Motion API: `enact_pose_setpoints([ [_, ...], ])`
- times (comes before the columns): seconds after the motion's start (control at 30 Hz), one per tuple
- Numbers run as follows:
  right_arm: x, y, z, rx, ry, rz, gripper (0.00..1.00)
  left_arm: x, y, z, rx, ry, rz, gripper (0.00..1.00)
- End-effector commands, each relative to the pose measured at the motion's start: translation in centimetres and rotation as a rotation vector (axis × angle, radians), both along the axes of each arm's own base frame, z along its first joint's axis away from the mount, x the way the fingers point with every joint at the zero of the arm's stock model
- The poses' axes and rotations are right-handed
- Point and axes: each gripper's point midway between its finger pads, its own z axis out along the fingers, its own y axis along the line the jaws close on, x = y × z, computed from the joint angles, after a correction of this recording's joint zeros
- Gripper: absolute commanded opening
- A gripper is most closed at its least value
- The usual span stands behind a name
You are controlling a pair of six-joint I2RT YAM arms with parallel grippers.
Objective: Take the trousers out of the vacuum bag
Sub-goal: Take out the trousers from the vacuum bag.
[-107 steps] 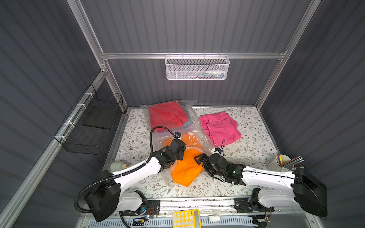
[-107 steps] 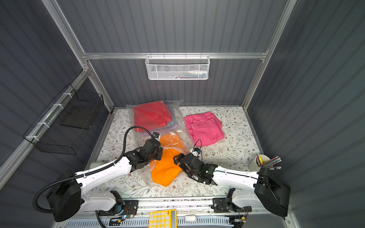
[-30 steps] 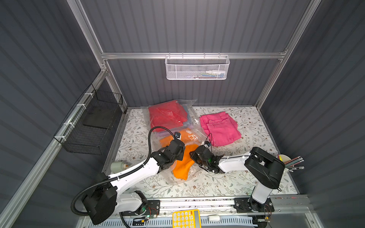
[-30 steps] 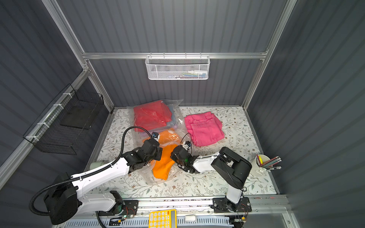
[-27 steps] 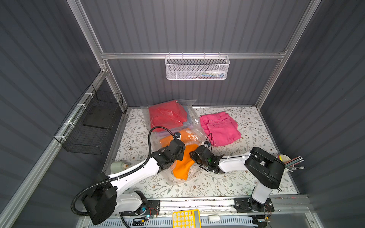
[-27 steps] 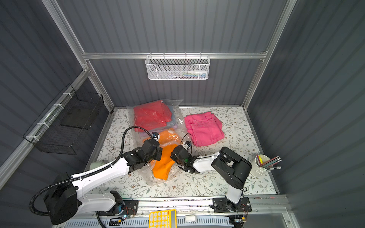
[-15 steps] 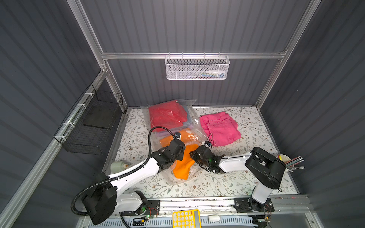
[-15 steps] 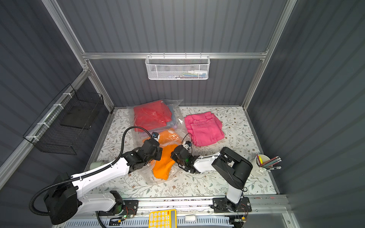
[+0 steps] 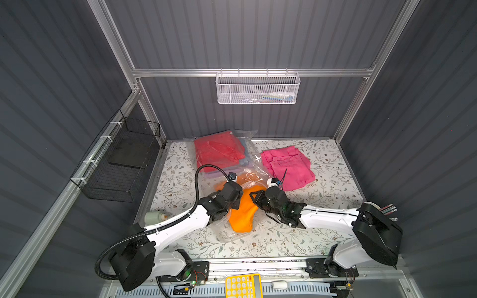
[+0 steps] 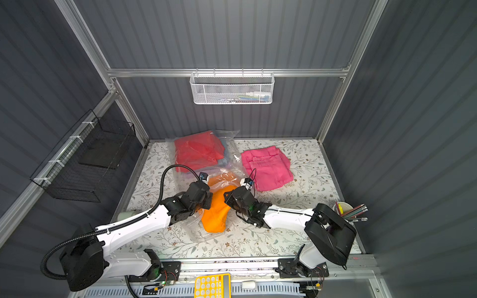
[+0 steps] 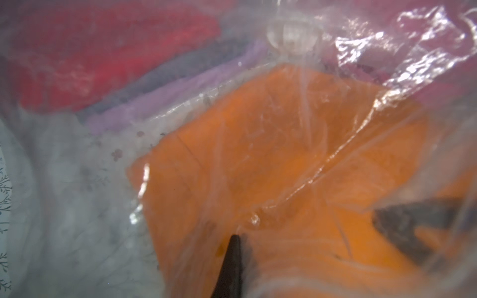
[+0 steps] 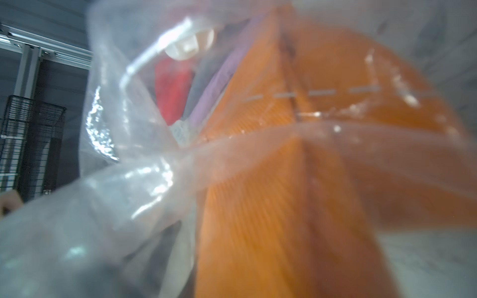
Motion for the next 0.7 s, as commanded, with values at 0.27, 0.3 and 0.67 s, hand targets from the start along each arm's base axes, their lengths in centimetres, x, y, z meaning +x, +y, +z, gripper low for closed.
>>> enact_pose_setpoints([
  [0.27, -0.1, 0.1, 0.6, 0.023, -0.031, -0.001, 0.0, 0.7, -0.2, 0.4, -0.007, -0.012, 0.018, 0.0],
  [0.3, -0.3, 0.0, 1.2, 0.024, -0.036, 0.0, 0.0, 0.7, -0.2, 0.5, -0.008, -0.01, 0.02, 0.0],
  [0.67, -3.5, -0.2, 3.6, 0.019, -0.067, 0.044, 0.0, 1.3, -1.2, 0.4, -0.027, 0.0, 0.017, 0.0],
])
